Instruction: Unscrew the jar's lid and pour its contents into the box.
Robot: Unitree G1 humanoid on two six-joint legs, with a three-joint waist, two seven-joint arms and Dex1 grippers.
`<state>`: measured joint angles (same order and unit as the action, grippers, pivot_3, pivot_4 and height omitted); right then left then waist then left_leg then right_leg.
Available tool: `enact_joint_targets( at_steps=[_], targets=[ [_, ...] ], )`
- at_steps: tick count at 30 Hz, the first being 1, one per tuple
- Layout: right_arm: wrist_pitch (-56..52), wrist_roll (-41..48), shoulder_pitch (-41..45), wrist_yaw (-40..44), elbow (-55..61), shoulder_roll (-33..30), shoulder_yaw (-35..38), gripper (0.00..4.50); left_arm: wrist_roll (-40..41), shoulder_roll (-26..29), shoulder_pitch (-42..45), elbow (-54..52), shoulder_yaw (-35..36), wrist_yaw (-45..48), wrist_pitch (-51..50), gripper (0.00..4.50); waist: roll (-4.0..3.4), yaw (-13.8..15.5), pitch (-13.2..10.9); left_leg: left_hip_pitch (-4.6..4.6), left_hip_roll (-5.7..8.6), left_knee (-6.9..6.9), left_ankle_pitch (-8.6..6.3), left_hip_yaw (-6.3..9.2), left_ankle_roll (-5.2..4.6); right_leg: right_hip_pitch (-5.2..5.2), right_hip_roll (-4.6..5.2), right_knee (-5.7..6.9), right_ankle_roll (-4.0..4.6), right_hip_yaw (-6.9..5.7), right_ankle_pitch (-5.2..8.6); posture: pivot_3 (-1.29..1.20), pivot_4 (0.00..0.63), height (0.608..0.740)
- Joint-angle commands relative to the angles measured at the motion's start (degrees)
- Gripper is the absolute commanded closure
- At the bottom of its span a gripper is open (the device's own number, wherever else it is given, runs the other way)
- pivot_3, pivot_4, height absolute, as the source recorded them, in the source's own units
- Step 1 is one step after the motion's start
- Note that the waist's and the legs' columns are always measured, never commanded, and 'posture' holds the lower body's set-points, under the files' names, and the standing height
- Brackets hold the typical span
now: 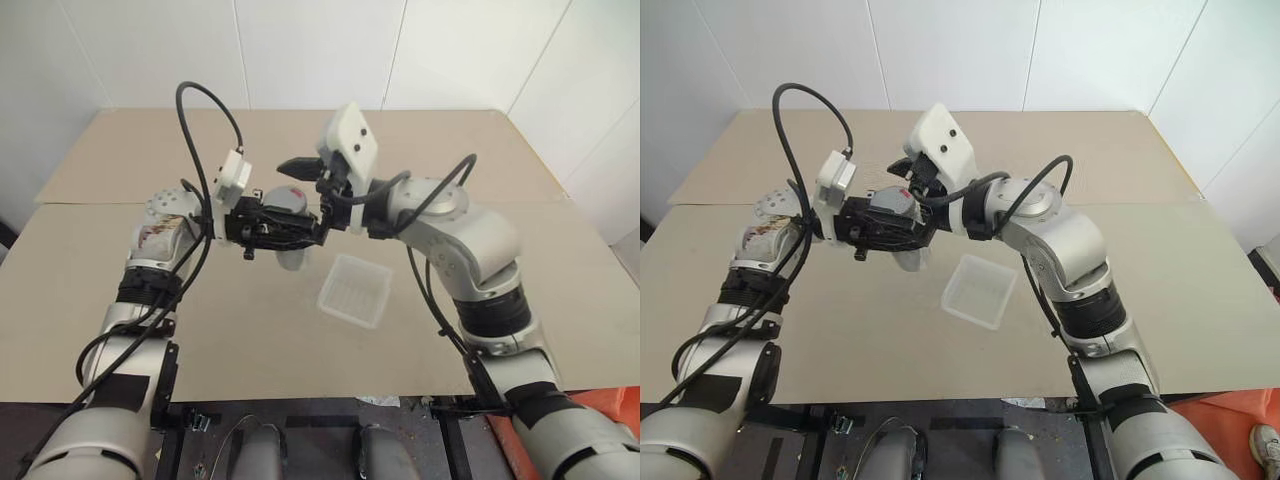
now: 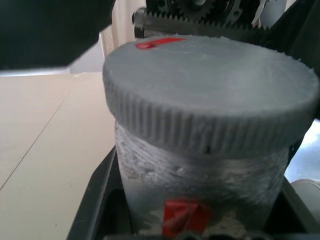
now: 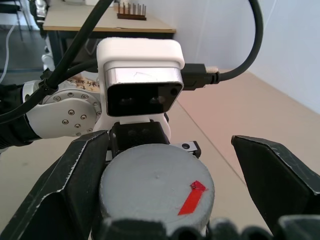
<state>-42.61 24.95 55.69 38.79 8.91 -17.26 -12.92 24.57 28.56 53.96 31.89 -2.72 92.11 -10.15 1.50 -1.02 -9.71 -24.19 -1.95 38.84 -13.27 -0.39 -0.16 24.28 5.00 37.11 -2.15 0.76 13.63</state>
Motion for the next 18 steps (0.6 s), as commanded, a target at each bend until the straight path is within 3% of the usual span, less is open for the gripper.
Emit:
enact_joint_targets(
  at_steps=[1, 18],
  targets=[
    [2.6, -0.2, 1.6, 1.0, -1.8, 0.1, 2.4, 0.05, 0.8, 1.4, -0.1, -3.2, 1.2, 0.4, 0.1, 2.59, 0.0, 0.0, 0.0, 0.0, 0.0, 0.0, 0.0, 0.0, 0.0, 0.0, 0.0, 0.0, 0.0, 0.0, 0.0, 0.0, 0.15, 0.74],
    [5.1, 2.7, -2.6, 7.4, -3.0, -7.3, 9.1, 0.05, 2.4, 6.2, -4.3, -9.3, 3.2, -0.3, -3.6, 2.59, 0.0, 0.2, 0.0, 0.0, 0.0, 0.0, 0.0, -0.01, 0.0, -0.02, 0.03, -0.01, 0.0, -0.02, 0.0, 0.0, 0.15, 0.74]
  ],
)
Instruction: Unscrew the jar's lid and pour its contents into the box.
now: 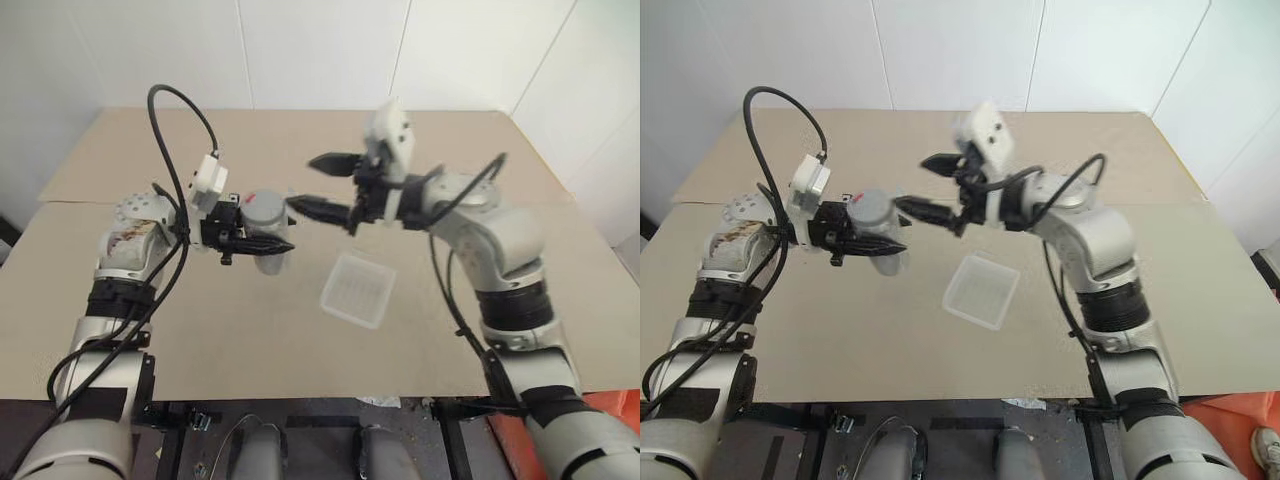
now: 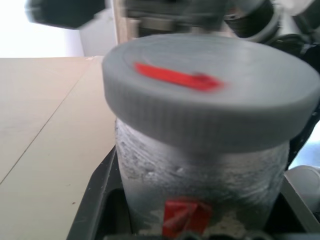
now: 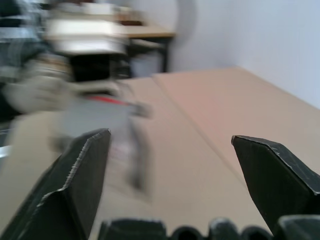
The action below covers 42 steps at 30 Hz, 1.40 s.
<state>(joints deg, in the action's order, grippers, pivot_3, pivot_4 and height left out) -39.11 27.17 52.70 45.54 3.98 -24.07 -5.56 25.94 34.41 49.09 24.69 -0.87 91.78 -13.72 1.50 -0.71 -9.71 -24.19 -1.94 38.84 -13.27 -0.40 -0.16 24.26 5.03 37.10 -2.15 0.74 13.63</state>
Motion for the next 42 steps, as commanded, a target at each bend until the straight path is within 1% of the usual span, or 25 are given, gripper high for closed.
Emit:
enact_joint_targets(
  at_steps=[1, 4, 8, 13, 17, 21, 27, 34, 42],
  targets=[
    [1.6, 0.6, 0.2, 0.8, 2.2, -0.8, 2.0, 0.05, 1.0, 0.4, 0.6, -1.9, 1.4, -0.1, -0.1, 2.59, 0.0, -0.2, 0.0, 0.0, -0.01, -0.01, 0.0, 0.0, 0.0, 0.01, -0.02, 0.01, 0.0, 0.0, 0.0, 0.0, 0.15, 0.74],
    [1.1, 1.1, -0.1, 1.3, 3.5, -1.7, 2.6, 0.05, 0.8, 0.2, 0.8, -1.4, 1.4, -0.5, 0.2, 2.59, 0.0, -0.7, 0.0, 0.02, -0.02, -0.01, 0.0, 0.0, 0.0, 0.02, -0.04, 0.02, 0.0, 0.03, 0.0, 0.0, 0.15, 0.74],
    [-1.7, 4.6, 0.3, 1.1, 7.2, -1.7, 4.1, 0.05, 0.3, -0.5, 1.4, 0.1, 1.2, -1.3, 0.8, 2.59, 0.0, -0.5, 0.0, 0.0, -0.01, -0.01, 0.0, 0.0, 0.0, 0.02, -0.03, 0.0, 0.0, 0.03, 0.0, 0.0, 0.15, 0.74],
    [-4.3, 6.9, 1.8, -1.1, 10.8, 1.0, 2.3, 0.05, -0.8, -2.2, 2.7, 2.6, 0.4, -1.9, 2.2, 2.59, 0.0, -0.4, 0.0, 0.02, -0.01, 0.01, 0.0, 0.01, 0.0, 0.0, -0.03, 0.02, 0.0, 0.02, 0.0, 0.0, 0.15, 0.74],
    [-3.5, 4.4, 2.5, -3.2, 10.7, 4.4, -1.4, 0.05, -0.9, -3.4, 3.5, 2.6, 0.5, -1.8, 2.3, 2.59, 0.0, -0.4, 0.0, 0.01, -0.01, 0.0, 0.0, 0.01, 0.0, 0.02, -0.04, 0.02, 0.0, 0.02, 0.0, 0.0, 0.15, 0.74],
    [-1.6, 0.3, 3.2, -4.8, 8.6, 6.2, -4.8, 0.05, -0.7, -3.4, 3.4, 1.7, 0.6, -1.3, 2.1, 2.59, 0.0, -0.4, 0.0, 0.01, -0.01, 0.01, 0.0, 0.01, 0.0, 0.02, -0.03, 0.03, 0.0, 0.02, 0.0, 0.0, 0.15, 0.74],
    [0.2, -3.1, 4.8, -5.3, 3.6, 8.3, -5.6, 0.05, -0.6, -2.7, 2.9, 0.9, 0.9, -1.0, 1.8, 2.59, 0.0, -0.3, 0.0, 0.01, -0.01, -0.01, 0.0, 0.01, 0.0, 0.02, -0.03, 0.02, 0.0, 0.02, 0.0, 0.0, 0.15, 0.74],
    [0.8, -3.8, 3.8, -3.7, 3.0, 7.2, -5.0, 0.05, -0.3, -1.9, 2.0, -0.2, 1.1, -1.3, 1.3, 2.59, 0.0, -0.4, 0.0, 0.01, -0.01, 0.0, 0.0, 0.01, 0.0, 0.01, -0.03, 0.02, 0.0, 0.02, 0.0, 0.0, 0.15, 0.74],
    [-0.1, -2.7, 2.1, -1.8, 5.3, 3.7, -3.1, 0.05, 0.0, -1.4, 1.6, -0.8, 1.2, -1.5, 0.9, 2.59, 0.0, -0.3, 0.0, 0.01, -0.01, 0.0, 0.0, 0.01, 0.0, 0.01, -0.03, 0.02, 0.0, 0.01, 0.0, 0.0, 0.15, 0.74]
  ],
)
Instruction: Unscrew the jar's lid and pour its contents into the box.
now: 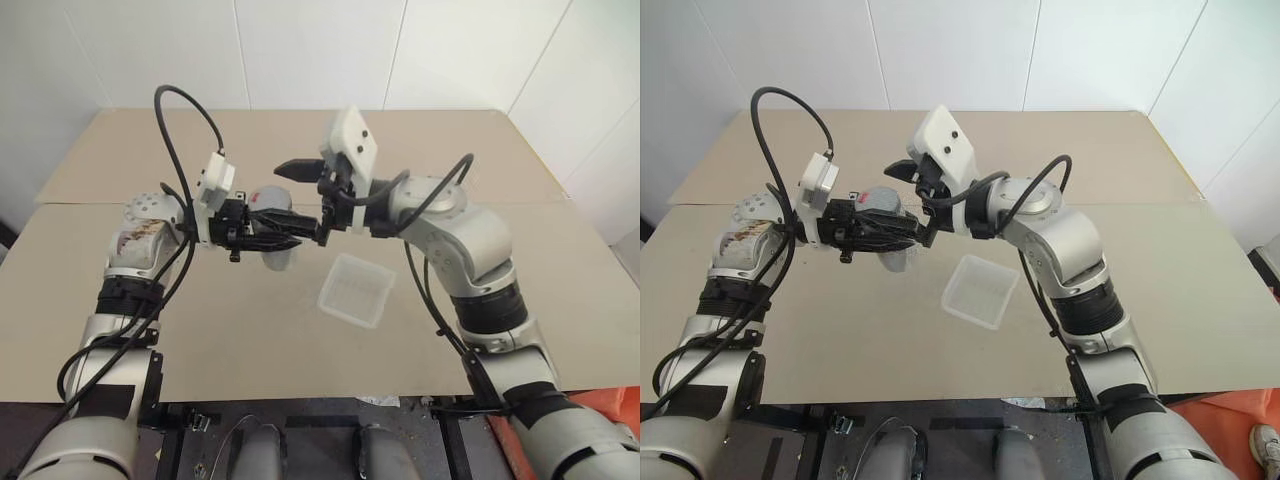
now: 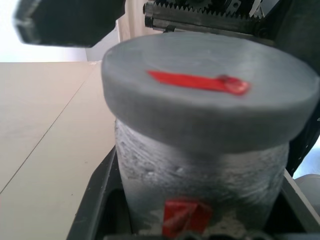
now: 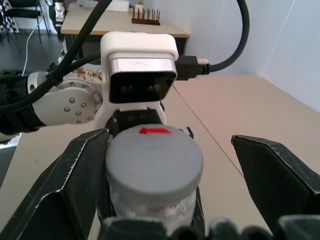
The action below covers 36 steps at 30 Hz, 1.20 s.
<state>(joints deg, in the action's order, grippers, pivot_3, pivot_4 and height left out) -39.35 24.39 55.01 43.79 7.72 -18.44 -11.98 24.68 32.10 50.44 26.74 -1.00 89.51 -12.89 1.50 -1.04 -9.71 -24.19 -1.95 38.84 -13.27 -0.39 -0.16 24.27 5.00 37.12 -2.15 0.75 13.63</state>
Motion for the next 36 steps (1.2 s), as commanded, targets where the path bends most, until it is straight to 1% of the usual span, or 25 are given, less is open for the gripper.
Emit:
enact_joint_targets(
  at_steps=[1, 8, 14, 22, 31, 36],
  targets=[
    [0.1, 0.3, -0.3, 0.1, 1.8, -2.3, 3.5, 0.05, 1.3, 0.9, 0.3, -2.8, 1.3, 0.8, 0.0, 2.59, 0.0, 0.0, 0.0, 0.0, 0.0, 0.0, 0.0, 0.0, 0.0, 0.0, 0.0, 0.0, 0.0, 0.0, 0.0, 0.0, 0.15, 0.74],
    [-1.0, 2.6, -1.4, 1.5, 5.0, -4.7, 4.6, 0.05, 1.1, 0.6, 0.7, -2.1, 1.1, 0.9, 0.4, 2.59, 0.0, 0.0, 0.0, 0.0, 0.0, 0.0, 0.0, 0.0, 0.0, 0.0, 0.0, -0.01, 0.0, 0.0, 0.0, 0.0, 0.15, 0.74],
    [-6.3, 6.6, -0.9, 1.8, 9.4, -5.1, 4.8, 0.05, 0.7, 0.1, 0.9, -1.2, 1.0, 0.8, 0.9, 2.59, 0.0, -0.1, 0.0, 0.01, -0.01, -0.01, 0.0, 0.0, 0.0, 0.0, -0.01, 0.0, 0.0, 0.01, 0.0, 0.0, 0.15, 0.74],
    [-11.3, 5.7, 2.4, -1.5, 9.7, -3.9, 1.9, 0.05, 0.5, -0.3, 0.9, -1.0, 0.9, 0.5, 1.2, 2.59, 0.0, 0.0, 0.0, 0.0, 0.0, 0.0, 0.0, -0.01, 0.0, 0.01, 0.0, 0.0, 0.0, 0.0, 0.0, 0.0, 0.15, 0.74],
    [-11.0, 3.0, 4.7, -3.6, 7.2, -1.3, -1.0, 0.05, 0.5, -0.4, 0.8, -1.4, 1.0, 0.4, 1.1, 2.59, 0.0, 0.0, 0.0, 0.0, 0.0, 0.0, 0.0, 0.0, 0.0, 0.0, 0.0, 0.0, 0.0, 0.0, 0.0, 0.0, 0.15, 0.74],
    [-10.8, 2.2, 4.8, -3.4, 6.5, -0.5, -1.1, 0.05, 0.6, -0.2, 0.7, -1.7, 1.1, 0.4, 1.0, 2.59, 0.0, 0.0, 0.0, 0.0, 0.0, 0.0, 0.0, 0.0, 0.0, 0.0, 0.0, 0.0, 0.0, 0.0, 0.0, 0.0, 0.15, 0.74]
  ],
)
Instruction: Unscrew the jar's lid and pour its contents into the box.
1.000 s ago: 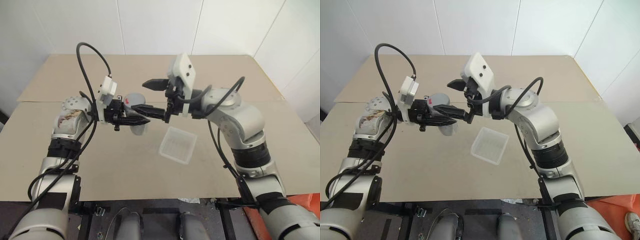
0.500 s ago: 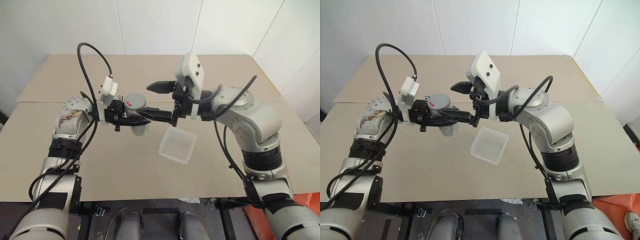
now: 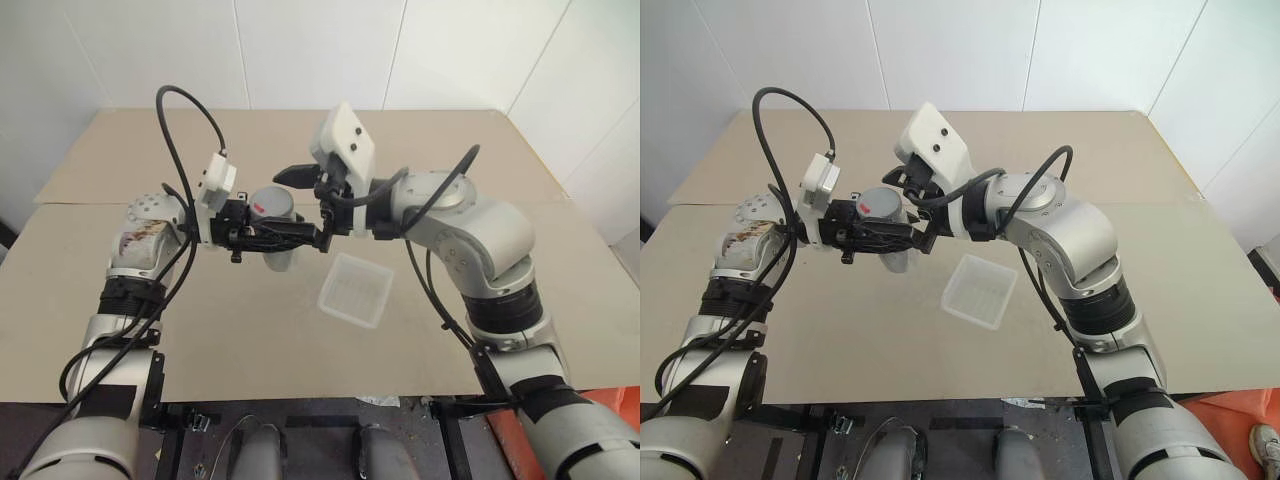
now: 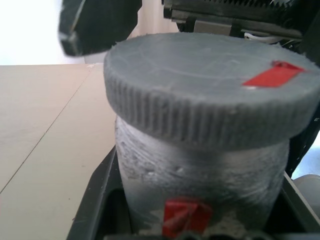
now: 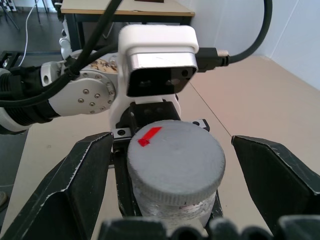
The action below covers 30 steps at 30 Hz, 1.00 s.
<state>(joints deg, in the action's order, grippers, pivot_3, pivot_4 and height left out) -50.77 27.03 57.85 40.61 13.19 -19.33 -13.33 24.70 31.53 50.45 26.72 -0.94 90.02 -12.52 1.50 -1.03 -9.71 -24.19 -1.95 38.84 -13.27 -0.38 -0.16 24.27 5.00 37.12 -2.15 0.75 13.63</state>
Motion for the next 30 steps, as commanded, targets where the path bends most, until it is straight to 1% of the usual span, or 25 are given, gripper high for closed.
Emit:
enact_joint_targets(
  at_steps=[1, 8, 11, 13, 15, 22, 27, 30],
  targets=[
    [0.7, -0.5, 2.1, -0.1, 0.8, 0.6, 0.2, 0.05, 0.6, 0.4, 0.6, -1.7, 1.0, -0.1, 0.6, 2.59, 0.0, 0.0, 0.0, 0.0, 0.0, 0.0, 0.0, 0.0, 0.0, 0.0, 0.0, 0.0, 0.0, 0.0, 0.0, 0.0, 0.15, 0.74],
    [0.6, -0.8, 2.0, 0.1, 0.3, 1.5, 0.6, 0.05, 0.6, 0.6, 0.2, -2.3, 1.0, -0.3, 0.3, 2.59, 0.0, 0.0, 0.0, 0.0, 0.0, 0.0, 0.0, 0.0, 0.0, 0.0, 0.0, 0.0, 0.0, 0.0, 0.0, 0.0, 0.15, 0.74],
    [0.3, -0.7, 2.1, 0.2, -0.1, 1.8, 0.9, 0.53, 0.7, 0.7, 0.1, -2.5, 1.0, -0.3, 0.1, 2.59, 0.0, 0.0, 0.0, 0.0, 0.0, -0.01, 0.0, 0.0, 0.0, 0.0, 0.0, 0.0, 0.0, 0.0, 0.0, 0.0, 0.15, 0.74],
    [0.2, -0.6, 2.2, 0.0, -0.3, 2.2, 1.2, 1.21, 0.8, 0.9, -0.1, -2.7, 1.1, -0.3, 0.0, 2.59, 0.0, 0.0, 0.0, 0.0, 0.0, 0.0, 0.0, 0.0, 0.0, 0.0, 0.0, 0.0, 0.0, 0.0, 0.0, 0.0, 0.15, 0.74],
    [-0.2, -0.4, 2.4, -0.5, -0.4, 2.5, 1.8, 1.73, 0.8, 0.9, -0.3, -3.0, 1.0, -0.4, -0.1, 2.59, 0.0, 0.0, 0.0, 0.0, 0.0, 0.0, 0.0, 0.0, 0.0, 0.0, 0.0, 0.0, 0.0, 0.0, 0.0, 0.0, 0.15, 0.74],
    [-2.5, 2.5, 4.5, -1.4, -1.8, 2.6, 7.2, 1.73, 0.3, 1.1, -2.6, -4.3, 0.4, -0.7, -0.5, 2.59, 0.0, 0.0, 0.0, 0.0, 0.0, 0.0, 0.0, 0.0, 0.0, 0.0, 0.0, 0.01, 0.0, 0.0, 0.0, 0.0, 0.15, 0.74],
    [-4.9, 6.3, 6.4, -2.2, -3.5, -0.6, 14.3, 1.73, 0.3, 0.8, -4.7, -5.3, -0.1, -0.9, -0.6, 2.59, 0.0, 0.3, 0.0, 0.0, 0.0, -0.01, 0.0, 0.0, 0.0, -0.01, 0.02, -0.01, 0.0, -0.01, 0.0, 0.0, 0.15, 0.74],
    [-4.7, 6.0, 4.9, -3.5, -2.8, -3.7, 17.0, 1.73, 0.1, 0.7, -5.1, -5.4, -0.3, -1.1, -0.3, 2.59, 0.0, 0.3, 0.0, -0.01, 0.0, -0.01, 0.0, 0.0, 0.0, -0.01, 0.02, -0.01, 0.0, -0.02, 0.0, 0.0, 0.15, 0.74]
  ],
)
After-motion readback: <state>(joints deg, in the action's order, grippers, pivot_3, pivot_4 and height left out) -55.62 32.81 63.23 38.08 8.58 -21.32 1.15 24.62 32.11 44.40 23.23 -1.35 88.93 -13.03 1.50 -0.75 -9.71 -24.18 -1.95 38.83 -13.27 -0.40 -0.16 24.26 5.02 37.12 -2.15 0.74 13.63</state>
